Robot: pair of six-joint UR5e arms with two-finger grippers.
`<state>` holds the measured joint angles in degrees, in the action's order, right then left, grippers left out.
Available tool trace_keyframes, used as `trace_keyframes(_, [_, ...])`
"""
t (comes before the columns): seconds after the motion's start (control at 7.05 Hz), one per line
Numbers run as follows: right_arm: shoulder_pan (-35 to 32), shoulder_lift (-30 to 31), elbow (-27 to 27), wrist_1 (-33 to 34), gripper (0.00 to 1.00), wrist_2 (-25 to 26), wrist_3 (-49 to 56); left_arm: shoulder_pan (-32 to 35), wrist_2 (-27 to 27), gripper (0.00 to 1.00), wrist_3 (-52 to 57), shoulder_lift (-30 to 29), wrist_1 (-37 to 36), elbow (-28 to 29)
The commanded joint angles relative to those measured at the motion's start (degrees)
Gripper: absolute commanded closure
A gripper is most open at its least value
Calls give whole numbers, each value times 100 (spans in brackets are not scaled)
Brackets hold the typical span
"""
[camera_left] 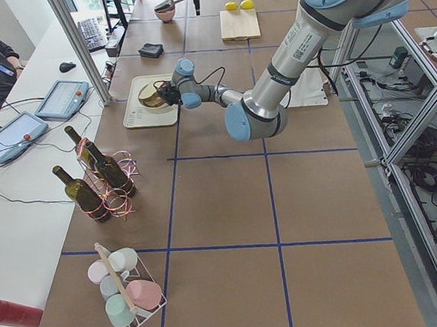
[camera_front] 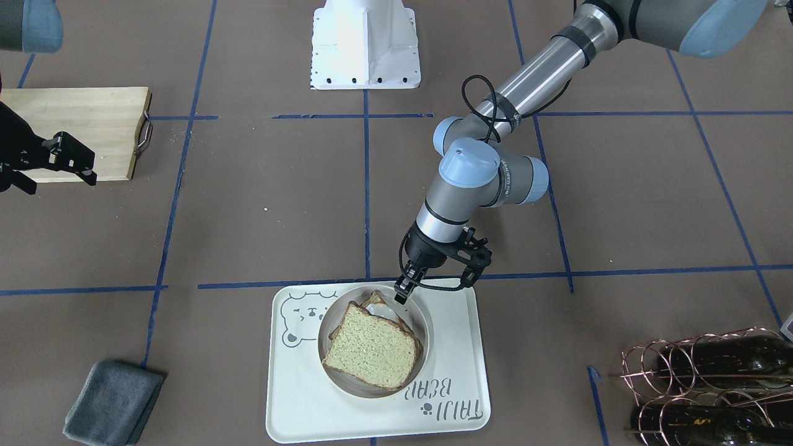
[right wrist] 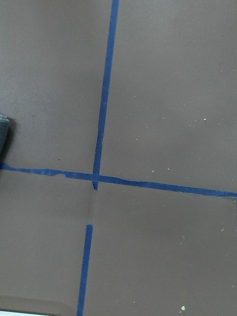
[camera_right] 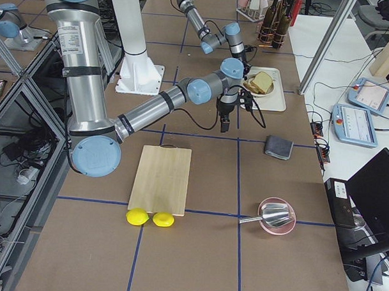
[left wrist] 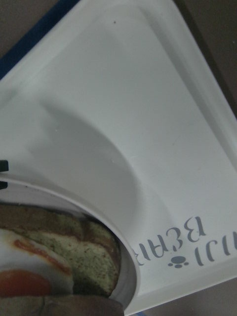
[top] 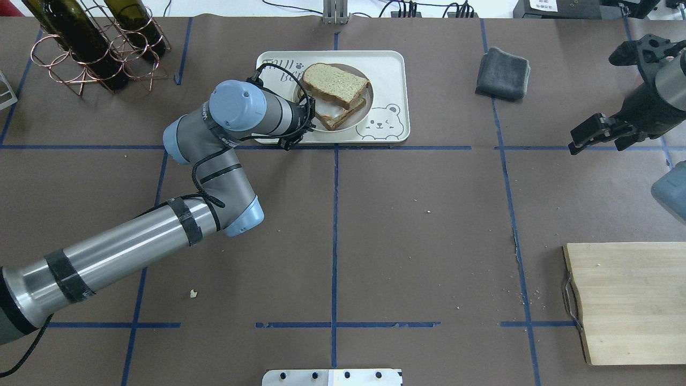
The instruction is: Make sandwich and place on tray
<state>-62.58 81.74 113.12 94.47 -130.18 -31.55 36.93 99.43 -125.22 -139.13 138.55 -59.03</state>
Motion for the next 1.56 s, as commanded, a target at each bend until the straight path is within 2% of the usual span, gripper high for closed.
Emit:
trace_keyframes(0.0, [-9, 0, 8, 1, 0, -7, 0, 34, -11, 65, 85, 18, -4, -3])
trace_keyframes(0.14, [0, 0, -1, 1, 0, -7, 0, 103, 32, 4, 390, 18, -30, -46])
trace_keyframes(0.28, [0, 9, -1, 1, 0, 2, 0, 226, 207, 0, 567, 235, -56, -369])
trace_keyframes(0.57, [-9, 17, -1, 10, 0, 19, 0, 376, 856, 0, 849, 1007, -300, -1465])
trace_keyframes(0.71, [-70, 78, -1, 27, 0, 45, 9, 403, 1024, 0, 1390, 1350, -755, -2115])
trace_keyframes(0.99, [-324, 350, -18, 36, 0, 54, 410, 473, 1061, 0, 3108, 2045, -2455, -3834])
trace_keyframes(1.14, [-552, 438, -158, 36, 0, 54, 805, 586, 1052, 0, 4223, 2231, -3309, -4409])
trace_keyframes(1.42, [-1070, 466, -701, 19, 0, -7, 1709, 1077, 1079, 0, 5791, 2696, -4035, -5010])
